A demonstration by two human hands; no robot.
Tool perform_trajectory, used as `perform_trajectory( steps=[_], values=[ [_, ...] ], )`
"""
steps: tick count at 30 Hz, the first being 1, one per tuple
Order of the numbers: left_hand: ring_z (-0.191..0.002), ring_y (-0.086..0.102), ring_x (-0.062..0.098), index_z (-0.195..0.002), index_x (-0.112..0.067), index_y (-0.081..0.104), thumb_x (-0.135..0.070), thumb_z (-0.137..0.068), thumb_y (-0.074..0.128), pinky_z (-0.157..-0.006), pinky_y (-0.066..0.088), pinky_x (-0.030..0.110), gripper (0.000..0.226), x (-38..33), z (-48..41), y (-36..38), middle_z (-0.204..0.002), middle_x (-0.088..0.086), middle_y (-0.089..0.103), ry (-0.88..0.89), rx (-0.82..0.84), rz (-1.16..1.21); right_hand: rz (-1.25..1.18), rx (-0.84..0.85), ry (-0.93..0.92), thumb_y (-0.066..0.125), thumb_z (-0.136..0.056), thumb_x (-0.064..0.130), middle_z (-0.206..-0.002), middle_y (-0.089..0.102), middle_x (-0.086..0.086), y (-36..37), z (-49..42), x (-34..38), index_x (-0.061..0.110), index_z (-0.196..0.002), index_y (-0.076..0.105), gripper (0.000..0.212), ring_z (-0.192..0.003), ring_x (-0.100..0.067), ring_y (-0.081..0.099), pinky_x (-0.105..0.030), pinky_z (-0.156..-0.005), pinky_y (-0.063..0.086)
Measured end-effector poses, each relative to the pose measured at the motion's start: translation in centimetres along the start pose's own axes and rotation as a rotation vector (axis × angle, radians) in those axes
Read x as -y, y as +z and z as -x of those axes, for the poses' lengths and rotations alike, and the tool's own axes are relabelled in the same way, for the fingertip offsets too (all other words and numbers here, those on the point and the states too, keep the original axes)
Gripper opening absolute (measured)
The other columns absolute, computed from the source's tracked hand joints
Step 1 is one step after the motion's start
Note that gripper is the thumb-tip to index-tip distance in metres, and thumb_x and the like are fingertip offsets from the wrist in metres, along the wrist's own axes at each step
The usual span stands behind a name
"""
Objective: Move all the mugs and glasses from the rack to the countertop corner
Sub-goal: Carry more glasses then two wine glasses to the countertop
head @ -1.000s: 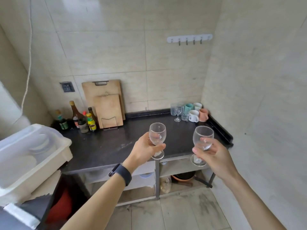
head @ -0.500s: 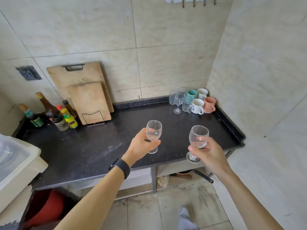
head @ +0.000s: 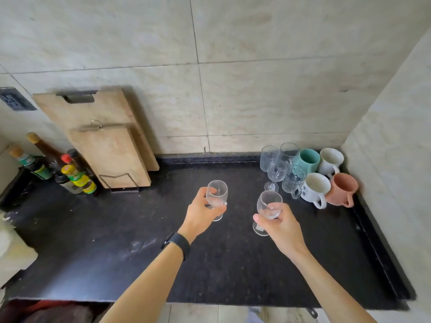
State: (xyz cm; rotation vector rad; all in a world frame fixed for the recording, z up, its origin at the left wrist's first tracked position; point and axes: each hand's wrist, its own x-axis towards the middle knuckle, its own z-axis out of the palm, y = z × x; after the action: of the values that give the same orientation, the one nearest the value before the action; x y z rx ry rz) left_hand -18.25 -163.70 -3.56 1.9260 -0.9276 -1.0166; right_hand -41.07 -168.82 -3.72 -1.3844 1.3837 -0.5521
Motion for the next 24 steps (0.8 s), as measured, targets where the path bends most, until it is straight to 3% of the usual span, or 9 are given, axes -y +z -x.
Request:
perform_trajectory(
  steps=[5,7,10,12,15,20,24],
  values=[
    [-0.095,0.064,0.012,-0.125,-0.032,0.053,-0.025,-0.080,0.079,-0.075,0.055,0.021,0.053,-0.6,-7.5,2.6,-0.110,-0.012,0.063,-0.064,-0.031,-0.034,0.022,0.045,0.050,0.080,-0.080,0.040,-0.105,0.065,0.015,1.2,-8.6,-0.3,0.029,-0.118,0.054,0.047,-0.094,-0.002,0.064,-0.022,-0.078,0.046],
    [-0.092,0.063,0.011,-0.123,-0.033,0.053,-0.024,-0.080,0.079,-0.069,0.049,0.016,0.051,-0.6,-10.7,3.5,-0.108,-0.012,0.063,-0.075,-0.036,-0.048,0.015,0.043,0.064,0.080,-0.081,0.036,-0.098,0.063,0.018,2.1,-11.9,-0.3,0.029,-0.113,0.055,0.041,-0.088,0.003,0.062,-0.018,-0.074,0.044],
    [-0.091,0.063,0.011,-0.124,-0.032,0.052,-0.024,-0.080,0.079,-0.069,0.049,0.017,0.052,-0.1,-15.3,4.9,-0.106,-0.010,0.064,-0.094,-0.033,-0.054,0.019,0.042,0.066,0.079,-0.082,0.033,-0.097,0.058,0.021,3.7,-16.4,-0.4,0.030,-0.117,0.053,0.043,-0.085,0.006,0.059,-0.011,-0.068,0.040],
    [-0.094,0.064,0.013,-0.125,-0.032,0.052,-0.026,-0.079,0.080,-0.072,0.049,0.019,0.054,0.3,-18.2,5.7,-0.109,-0.008,0.065,-0.108,-0.025,-0.050,0.022,0.039,0.058,0.079,-0.083,0.032,-0.103,0.062,0.014,5.0,-19.4,-0.7,0.027,-0.125,0.051,0.051,-0.088,0.001,0.063,-0.011,-0.069,0.042],
    [-0.097,0.065,0.015,-0.124,-0.031,0.054,-0.025,-0.078,0.080,-0.074,0.048,0.021,0.053,1.1,-22.1,6.7,-0.108,-0.007,0.067,-0.109,-0.013,-0.047,0.020,-0.001,0.056,0.079,-0.084,0.029,-0.110,0.060,0.012,6.8,-23.6,-1.3,0.021,-0.133,0.047,0.059,-0.099,-0.012,0.066,-0.023,-0.082,0.047],
    [-0.090,0.064,0.012,-0.122,-0.032,0.056,-0.017,-0.079,0.077,-0.065,0.046,0.015,0.050,2.0,-26.8,8.0,-0.100,-0.011,0.066,-0.076,0.008,-0.058,0.041,-0.085,0.099,0.075,-0.086,0.028,-0.113,0.054,0.011,8.3,-28.8,-1.3,0.019,-0.137,0.046,0.059,-0.104,-0.016,0.062,-0.030,-0.091,0.044],
    [-0.088,0.064,0.009,-0.119,-0.033,0.058,-0.015,-0.077,0.077,-0.068,0.047,0.016,0.050,2.0,-29.0,9.2,-0.093,-0.018,0.064,-0.055,0.040,-0.048,0.055,-0.150,0.147,0.074,-0.085,0.026,-0.112,0.055,0.009,8.6,-31.4,-1.4,0.017,-0.137,0.047,0.059,-0.111,-0.019,0.060,-0.033,-0.096,0.044]
  ],
)
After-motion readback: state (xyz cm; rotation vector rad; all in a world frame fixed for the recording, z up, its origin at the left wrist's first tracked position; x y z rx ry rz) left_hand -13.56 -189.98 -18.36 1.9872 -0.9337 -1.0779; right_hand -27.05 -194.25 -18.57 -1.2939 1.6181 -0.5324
